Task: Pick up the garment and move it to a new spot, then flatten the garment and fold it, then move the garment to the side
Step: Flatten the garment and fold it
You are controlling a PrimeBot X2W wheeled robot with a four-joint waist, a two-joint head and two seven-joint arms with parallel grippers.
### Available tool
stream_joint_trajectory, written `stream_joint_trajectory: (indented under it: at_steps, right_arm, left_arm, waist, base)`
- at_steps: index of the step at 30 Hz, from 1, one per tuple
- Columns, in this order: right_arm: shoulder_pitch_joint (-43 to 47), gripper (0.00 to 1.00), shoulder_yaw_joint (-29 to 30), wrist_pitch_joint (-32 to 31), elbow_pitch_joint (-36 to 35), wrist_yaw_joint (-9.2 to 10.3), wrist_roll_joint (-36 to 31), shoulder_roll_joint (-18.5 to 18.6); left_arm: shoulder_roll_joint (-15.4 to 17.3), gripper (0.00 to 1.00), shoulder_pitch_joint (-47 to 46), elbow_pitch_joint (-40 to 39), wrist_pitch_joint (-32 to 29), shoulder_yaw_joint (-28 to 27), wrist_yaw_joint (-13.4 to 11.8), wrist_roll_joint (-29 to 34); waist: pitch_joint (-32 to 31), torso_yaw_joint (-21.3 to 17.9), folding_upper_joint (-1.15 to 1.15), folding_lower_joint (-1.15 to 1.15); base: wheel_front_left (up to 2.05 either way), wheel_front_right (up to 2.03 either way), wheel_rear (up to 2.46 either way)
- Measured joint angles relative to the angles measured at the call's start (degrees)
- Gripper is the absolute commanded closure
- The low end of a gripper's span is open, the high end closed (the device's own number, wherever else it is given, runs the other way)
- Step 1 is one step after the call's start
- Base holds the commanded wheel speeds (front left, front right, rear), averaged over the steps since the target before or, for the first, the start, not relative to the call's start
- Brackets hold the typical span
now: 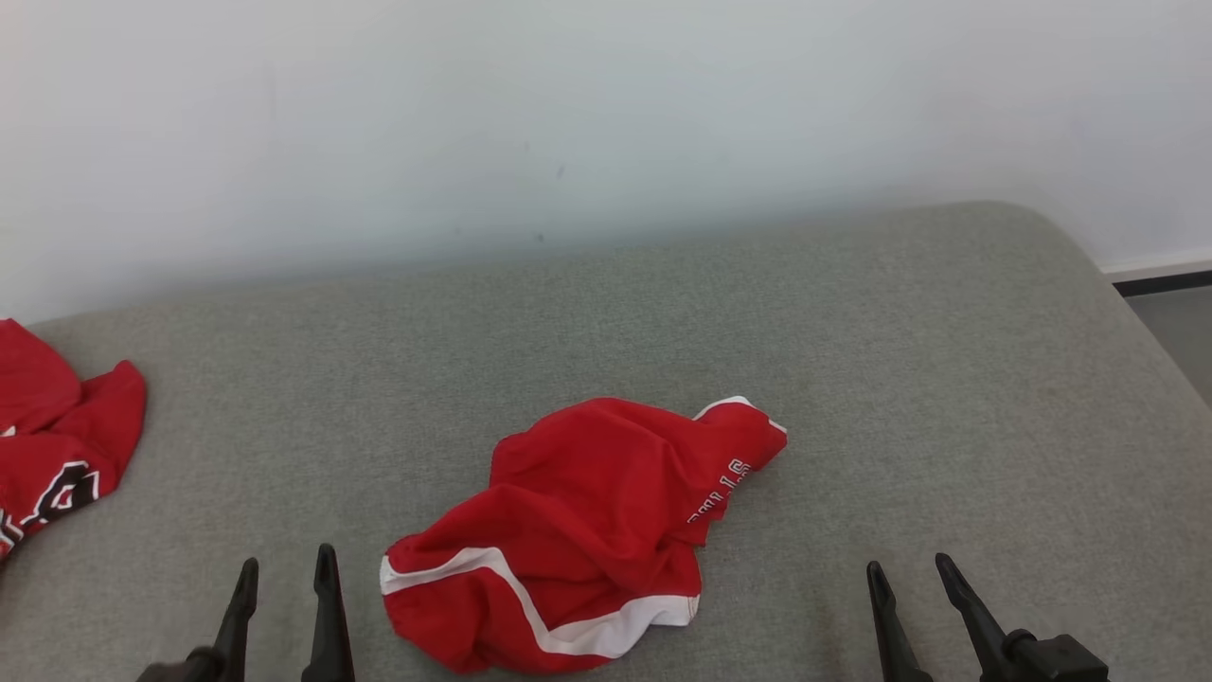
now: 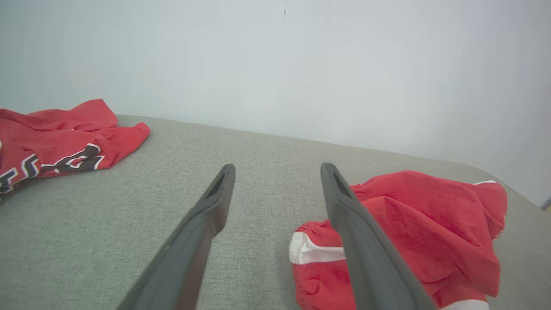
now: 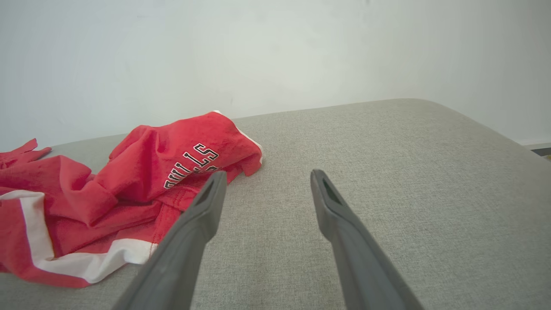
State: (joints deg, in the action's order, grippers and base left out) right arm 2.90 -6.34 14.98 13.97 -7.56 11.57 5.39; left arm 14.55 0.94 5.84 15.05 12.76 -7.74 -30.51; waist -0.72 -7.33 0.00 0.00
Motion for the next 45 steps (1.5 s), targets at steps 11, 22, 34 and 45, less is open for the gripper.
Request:
stream_joint_trajectory:
  at_steps: [11,22,34,45]
  right_arm:
    - [0.74,0.0,0.36,0.0,-0.01,0.0,-0.02,-0.15]
    - [1.71,0.0,0.1,-0.02,0.83,0.0,-0.08,-0.25]
    - [1.33,0.0,-0.83,-5.02,1.6,0.0,2.56,-0.78]
    - [-4.14,0.0,-1.96,-20.42,6.39,0.0,4.58,-2.26]
  left_arm:
    - [-9.44,0.0,8.92,-2.55,0.0,-14.0,8.92,13.63]
    - [-11.36,0.0,10.28,-0.16,0.0,-19.46,12.82,17.03]
    - [-11.59,0.0,9.78,-1.78,0.0,-17.6,14.24,17.81]
    - [-11.61,0.0,9.31,-1.22,0.0,-15.02,13.93,17.01]
  waist:
    - [-1.38,2.83,0.0,0.0]
    - [-2.79,5.3,0.0,0.0]
    - [-2.86,6.64,0.0,0.0]
    - [-1.59,9.75,0.0,0.0]
  base:
    - [0.0,0.0,0.0]
    - [0.0,0.0,0.0]
    - [0.0,0.0,0.0]
    - [0.0,0.0,0.0]
